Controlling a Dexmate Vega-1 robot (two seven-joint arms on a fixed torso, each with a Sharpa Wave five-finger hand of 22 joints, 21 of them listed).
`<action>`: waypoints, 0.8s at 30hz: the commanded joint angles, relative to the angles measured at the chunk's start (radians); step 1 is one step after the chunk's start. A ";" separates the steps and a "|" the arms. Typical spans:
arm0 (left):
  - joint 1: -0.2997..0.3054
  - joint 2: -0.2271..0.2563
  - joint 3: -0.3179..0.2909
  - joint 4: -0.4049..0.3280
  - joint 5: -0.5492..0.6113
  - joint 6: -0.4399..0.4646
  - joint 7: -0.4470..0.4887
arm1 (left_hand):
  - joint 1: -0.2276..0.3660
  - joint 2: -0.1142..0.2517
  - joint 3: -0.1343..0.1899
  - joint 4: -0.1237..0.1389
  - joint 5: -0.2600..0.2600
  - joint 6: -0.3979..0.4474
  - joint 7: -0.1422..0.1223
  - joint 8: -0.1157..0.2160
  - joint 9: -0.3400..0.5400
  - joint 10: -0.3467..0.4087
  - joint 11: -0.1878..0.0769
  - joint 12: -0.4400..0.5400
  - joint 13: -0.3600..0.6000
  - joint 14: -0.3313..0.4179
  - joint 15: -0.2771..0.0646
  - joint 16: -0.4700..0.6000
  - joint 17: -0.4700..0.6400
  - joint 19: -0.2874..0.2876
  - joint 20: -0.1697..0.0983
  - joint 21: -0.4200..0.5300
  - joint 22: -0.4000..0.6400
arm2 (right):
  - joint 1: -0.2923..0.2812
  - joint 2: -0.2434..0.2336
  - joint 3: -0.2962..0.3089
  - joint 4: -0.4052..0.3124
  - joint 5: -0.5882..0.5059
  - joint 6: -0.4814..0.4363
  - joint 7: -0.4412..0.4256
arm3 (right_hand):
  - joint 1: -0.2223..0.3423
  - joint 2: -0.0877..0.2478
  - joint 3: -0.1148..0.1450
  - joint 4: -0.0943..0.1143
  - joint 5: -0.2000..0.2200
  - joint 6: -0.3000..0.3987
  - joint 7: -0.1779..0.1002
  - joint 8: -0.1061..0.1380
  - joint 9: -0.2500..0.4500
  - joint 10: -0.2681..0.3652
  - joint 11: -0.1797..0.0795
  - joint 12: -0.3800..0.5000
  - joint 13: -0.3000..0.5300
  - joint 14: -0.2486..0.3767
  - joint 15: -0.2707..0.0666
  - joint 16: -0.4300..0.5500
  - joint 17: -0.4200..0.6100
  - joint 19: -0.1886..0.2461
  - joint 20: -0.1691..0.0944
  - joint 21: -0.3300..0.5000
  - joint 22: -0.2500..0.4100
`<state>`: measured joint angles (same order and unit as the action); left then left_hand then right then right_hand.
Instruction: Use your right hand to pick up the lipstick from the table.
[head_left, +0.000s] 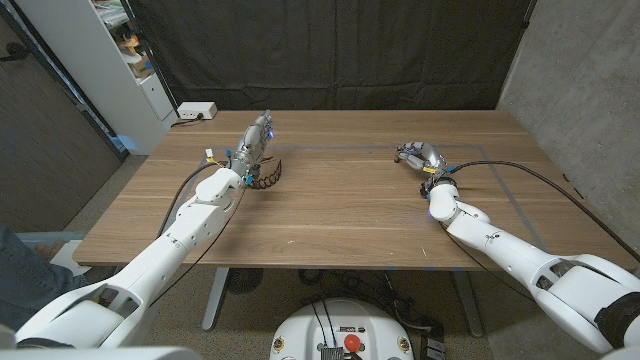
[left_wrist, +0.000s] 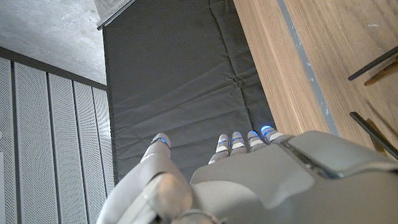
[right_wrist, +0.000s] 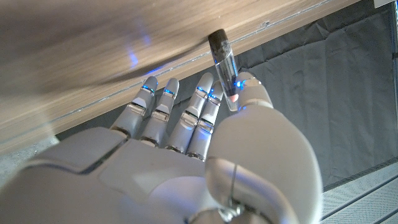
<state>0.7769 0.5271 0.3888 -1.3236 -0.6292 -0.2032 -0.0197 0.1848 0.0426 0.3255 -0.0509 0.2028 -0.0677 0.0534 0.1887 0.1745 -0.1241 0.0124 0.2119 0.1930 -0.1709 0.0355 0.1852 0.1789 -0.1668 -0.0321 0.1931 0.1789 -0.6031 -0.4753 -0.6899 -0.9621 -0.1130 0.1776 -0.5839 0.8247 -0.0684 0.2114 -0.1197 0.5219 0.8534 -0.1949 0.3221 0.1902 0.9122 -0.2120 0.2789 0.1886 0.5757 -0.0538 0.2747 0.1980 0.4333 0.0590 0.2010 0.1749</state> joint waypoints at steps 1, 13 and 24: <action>-0.017 -0.012 0.007 0.025 0.001 -0.002 -0.006 | 0.005 0.010 0.002 -0.004 0.000 0.004 0.003 0.001 0.005 0.002 -0.004 0.000 0.001 -0.035 0.004 0.003 0.002 -0.112 0.002 0.005 0.002 | 0.014 0.018 -0.006 0.024 0.000 -0.016 -0.029 | 0.018 0.018 0.010 0.003 -0.004 0.038 -0.009 0.012 0.004 0.038 0.001 0.015 0.005 0.032 -0.067 0.011 0.005 0.009 0.001 0.003 0.001; -0.028 -0.015 0.012 0.033 0.004 0.005 -0.007 | 0.005 0.011 0.001 -0.005 0.000 0.003 0.002 0.000 0.005 0.001 -0.002 0.000 0.001 -0.036 0.004 0.002 0.002 -0.113 0.002 0.005 0.002 | 0.026 0.022 -0.011 0.042 0.008 -0.017 -0.035 | 0.027 0.027 0.016 0.002 -0.006 0.062 -0.008 0.015 0.005 0.059 -0.002 0.018 0.006 0.045 -0.070 0.010 0.008 0.017 0.000 0.005 0.001; -0.034 -0.018 0.014 0.039 0.006 0.001 -0.015 | 0.005 0.012 0.001 -0.006 0.000 0.002 0.002 0.000 0.005 0.000 -0.004 -0.001 0.001 -0.036 0.006 0.002 0.002 -0.113 0.001 0.005 0.002 | 0.020 0.011 -0.011 0.019 0.002 -0.032 -0.050 | 0.030 0.029 0.018 0.002 -0.009 0.064 -0.006 0.013 0.005 0.061 -0.003 0.015 0.007 0.046 -0.069 0.007 0.008 0.017 -0.001 0.004 0.001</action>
<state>0.7507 0.5119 0.3995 -1.2908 -0.6259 -0.2015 -0.0277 0.1848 0.0426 0.3239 -0.0524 0.2028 -0.0677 0.0534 0.1887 0.1745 -0.1241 0.0124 0.2118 0.1930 -0.1709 0.0354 0.1852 0.1788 -0.1668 -0.0321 0.1931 0.1789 -0.5807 -0.4570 -0.6996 -0.9274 -0.1075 0.1589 -0.6176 0.8500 -0.0435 0.2215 -0.1153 0.5168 0.9076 -0.1999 0.3328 0.1934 0.9667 -0.2127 0.2941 0.1933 0.6130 -0.0591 0.2815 0.2024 0.4460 0.0571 0.2011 0.1748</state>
